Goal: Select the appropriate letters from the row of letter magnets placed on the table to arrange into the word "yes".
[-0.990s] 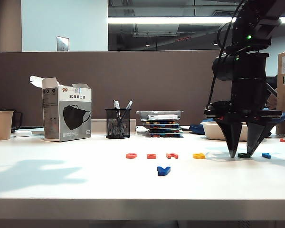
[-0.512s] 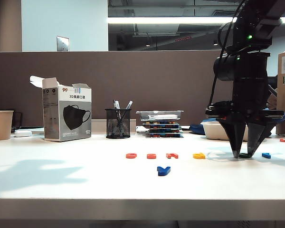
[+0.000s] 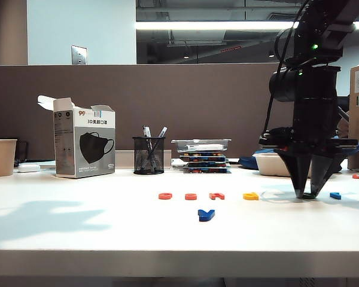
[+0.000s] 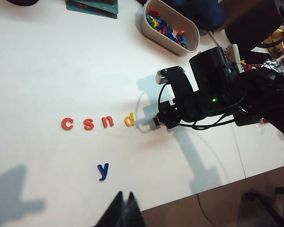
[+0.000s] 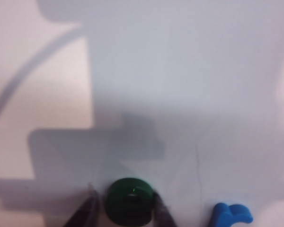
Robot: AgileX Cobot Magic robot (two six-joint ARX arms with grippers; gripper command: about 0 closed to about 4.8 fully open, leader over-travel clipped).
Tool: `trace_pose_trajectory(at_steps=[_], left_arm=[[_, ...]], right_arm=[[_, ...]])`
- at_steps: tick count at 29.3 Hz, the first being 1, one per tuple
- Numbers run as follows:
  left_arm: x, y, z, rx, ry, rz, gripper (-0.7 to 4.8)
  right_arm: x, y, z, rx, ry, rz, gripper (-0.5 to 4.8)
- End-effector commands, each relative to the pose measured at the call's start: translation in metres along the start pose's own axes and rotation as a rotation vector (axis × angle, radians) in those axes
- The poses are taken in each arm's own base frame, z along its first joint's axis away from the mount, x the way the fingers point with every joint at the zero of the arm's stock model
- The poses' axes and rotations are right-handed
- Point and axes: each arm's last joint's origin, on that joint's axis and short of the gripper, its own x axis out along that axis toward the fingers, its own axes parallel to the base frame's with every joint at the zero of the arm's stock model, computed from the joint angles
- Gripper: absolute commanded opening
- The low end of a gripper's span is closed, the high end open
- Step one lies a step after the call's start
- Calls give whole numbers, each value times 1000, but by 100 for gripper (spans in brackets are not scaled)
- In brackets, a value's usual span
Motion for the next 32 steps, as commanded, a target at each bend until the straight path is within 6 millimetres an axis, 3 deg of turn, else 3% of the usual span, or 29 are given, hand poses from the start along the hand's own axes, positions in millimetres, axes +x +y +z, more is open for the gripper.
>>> trace_pose_trajectory(at_steps=[1, 5, 27, 32], left_arm=[[-2, -1, 1, 8, -18, -9, -5], [-2, -1, 1, 8, -18, -9, -5], [-2, -1, 1, 8, -18, -9, -5], [-2, -1, 1, 8, -18, -9, -5]], right_arm=[[1, 0, 0, -2, -3, 2, 134], [1, 0, 0, -2, -3, 0, 103], [0, 0, 4, -3, -37, 3, 104], [-8, 0, 3, -3, -47, 10, 104]])
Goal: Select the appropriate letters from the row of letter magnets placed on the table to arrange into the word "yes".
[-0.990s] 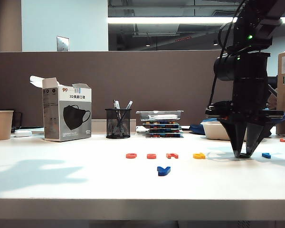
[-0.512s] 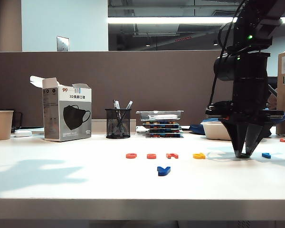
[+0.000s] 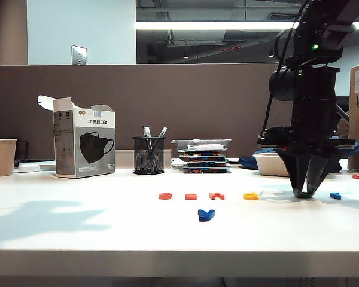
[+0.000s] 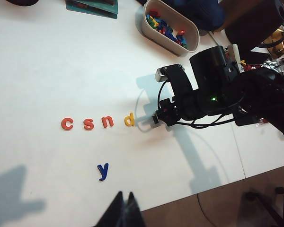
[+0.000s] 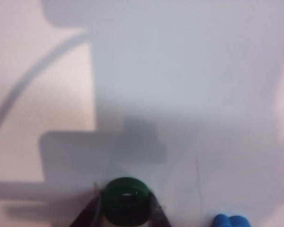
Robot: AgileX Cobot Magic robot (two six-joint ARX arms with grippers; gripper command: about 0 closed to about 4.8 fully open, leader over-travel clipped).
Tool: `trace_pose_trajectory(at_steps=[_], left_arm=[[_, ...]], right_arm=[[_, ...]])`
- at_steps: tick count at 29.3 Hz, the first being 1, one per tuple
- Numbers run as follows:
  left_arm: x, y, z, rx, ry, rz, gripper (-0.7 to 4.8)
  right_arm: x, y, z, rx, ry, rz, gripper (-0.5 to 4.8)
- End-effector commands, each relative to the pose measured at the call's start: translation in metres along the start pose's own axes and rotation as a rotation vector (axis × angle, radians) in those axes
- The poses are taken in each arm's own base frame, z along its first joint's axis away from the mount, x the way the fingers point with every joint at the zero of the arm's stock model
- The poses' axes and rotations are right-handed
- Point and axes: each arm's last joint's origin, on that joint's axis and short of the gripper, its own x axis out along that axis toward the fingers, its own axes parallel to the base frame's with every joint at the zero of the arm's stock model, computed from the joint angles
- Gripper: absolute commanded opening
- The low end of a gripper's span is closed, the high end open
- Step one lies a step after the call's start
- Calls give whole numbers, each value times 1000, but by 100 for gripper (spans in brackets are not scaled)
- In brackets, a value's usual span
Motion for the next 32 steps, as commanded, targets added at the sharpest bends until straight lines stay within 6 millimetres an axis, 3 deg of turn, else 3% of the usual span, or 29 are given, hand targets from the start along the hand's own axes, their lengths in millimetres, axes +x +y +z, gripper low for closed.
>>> trace_pose_trajectory(at_steps=[1, 21, 32], left_arm=[[-2, -1, 1, 8, -18, -9, -5], [-3, -3, 4, 8, -42, -27, -5], [-3, -3, 4, 8, -43, -28, -5]], right_arm=[[-9, 1, 0, -3, -21, 7, 103], [-51, 6, -14, 99, -6, 91, 103], [-83, 27, -24, 156, -57, 107, 103]])
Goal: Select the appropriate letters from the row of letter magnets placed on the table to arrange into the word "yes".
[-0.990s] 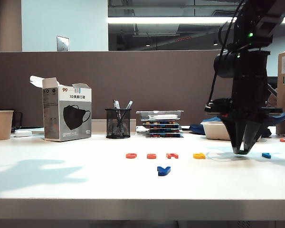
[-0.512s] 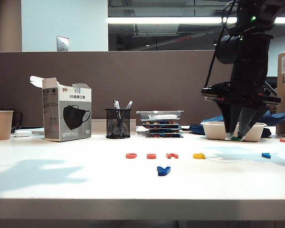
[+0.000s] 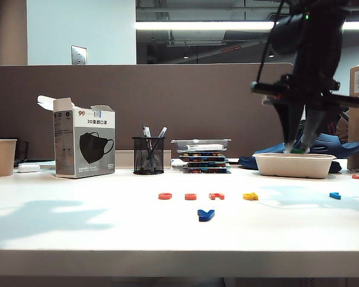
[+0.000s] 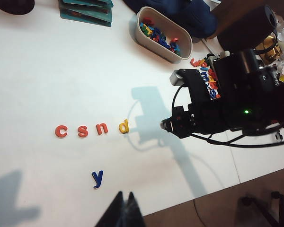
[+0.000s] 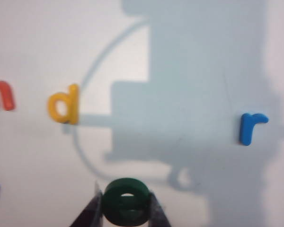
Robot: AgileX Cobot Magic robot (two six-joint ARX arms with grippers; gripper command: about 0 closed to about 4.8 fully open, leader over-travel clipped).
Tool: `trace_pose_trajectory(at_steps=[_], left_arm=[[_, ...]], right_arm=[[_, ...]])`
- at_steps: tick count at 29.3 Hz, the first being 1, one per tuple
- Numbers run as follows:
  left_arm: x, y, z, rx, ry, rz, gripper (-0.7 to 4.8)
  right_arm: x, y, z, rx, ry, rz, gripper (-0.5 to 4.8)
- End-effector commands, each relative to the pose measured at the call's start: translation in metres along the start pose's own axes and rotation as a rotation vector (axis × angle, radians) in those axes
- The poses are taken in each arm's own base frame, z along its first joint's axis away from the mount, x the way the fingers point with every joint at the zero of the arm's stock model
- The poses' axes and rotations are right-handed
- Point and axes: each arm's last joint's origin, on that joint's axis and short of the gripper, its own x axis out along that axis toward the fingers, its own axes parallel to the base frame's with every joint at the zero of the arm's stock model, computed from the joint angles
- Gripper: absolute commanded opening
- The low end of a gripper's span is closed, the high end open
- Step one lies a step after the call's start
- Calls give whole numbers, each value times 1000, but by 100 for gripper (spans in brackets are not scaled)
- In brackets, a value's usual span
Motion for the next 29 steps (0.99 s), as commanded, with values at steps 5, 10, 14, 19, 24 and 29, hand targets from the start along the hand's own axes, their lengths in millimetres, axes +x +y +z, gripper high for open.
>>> trace_pose_trajectory(at_steps=[5, 10, 14, 19, 24, 29], left_arm=[[-2, -1, 2, 8, -22, -12, -5], [-2, -2, 2, 8, -26, -16, -5], [-2, -2, 2, 8, -26, -16, -5], [-2, -2, 2, 8, -27, -16, -5], [-2, -2, 2, 8, -27, -16, -5], [-2, -2, 2, 8, -27, -16, -5]], right_arm=[[-14, 25, -12, 54, 3, 9, 103], [-12, 47, -20, 52, 6, -39, 103], [-10, 69, -28, 57, -2, -61, 104], [4, 91, -42, 49, 6, -55, 104], [23, 98, -54, 50, 21, -51, 103], [33, 104, -60, 62, 9, -42, 103]])
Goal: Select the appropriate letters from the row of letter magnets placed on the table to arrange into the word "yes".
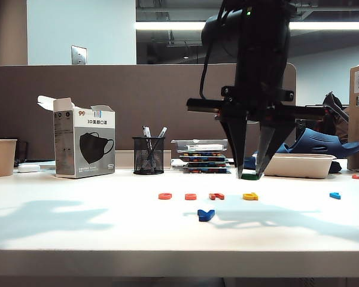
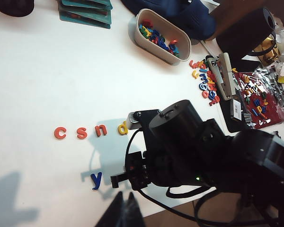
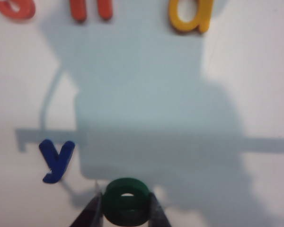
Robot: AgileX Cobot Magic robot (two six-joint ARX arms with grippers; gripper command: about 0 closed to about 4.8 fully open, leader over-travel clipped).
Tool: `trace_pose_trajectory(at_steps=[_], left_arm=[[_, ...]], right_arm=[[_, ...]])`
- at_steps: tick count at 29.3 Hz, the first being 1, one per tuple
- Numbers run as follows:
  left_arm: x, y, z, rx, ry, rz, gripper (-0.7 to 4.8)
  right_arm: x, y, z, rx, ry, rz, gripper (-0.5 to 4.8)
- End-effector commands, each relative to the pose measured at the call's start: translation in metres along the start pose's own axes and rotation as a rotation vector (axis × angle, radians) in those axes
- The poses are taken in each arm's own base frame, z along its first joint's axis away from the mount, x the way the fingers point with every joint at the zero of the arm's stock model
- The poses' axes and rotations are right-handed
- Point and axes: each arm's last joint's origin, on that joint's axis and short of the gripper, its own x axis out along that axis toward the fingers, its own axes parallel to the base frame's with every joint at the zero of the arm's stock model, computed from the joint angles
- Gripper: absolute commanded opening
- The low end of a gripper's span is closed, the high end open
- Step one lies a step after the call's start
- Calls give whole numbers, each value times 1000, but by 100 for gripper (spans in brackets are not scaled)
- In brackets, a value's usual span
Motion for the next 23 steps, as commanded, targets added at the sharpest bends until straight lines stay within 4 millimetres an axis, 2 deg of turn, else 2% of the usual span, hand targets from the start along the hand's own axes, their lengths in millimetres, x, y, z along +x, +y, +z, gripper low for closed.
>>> trace_pose_trajectory(at_steps=[1, 8, 15, 23], left_arm=[[-2, -1, 2, 8, -21, -12, -5], [-2, -1, 2, 8, -21, -12, -5], [-2, -1, 2, 8, -20, -11, -5], [-2, -1, 2, 8, -20, -11, -5]], right_arm=[[2, 6, -1, 14, -43, 20, 104], [21, 10, -13, 13, -32, 25, 103], [41, 3, -23, 23, -19, 16, 103], [42, 5, -21, 23, -40, 32, 104]])
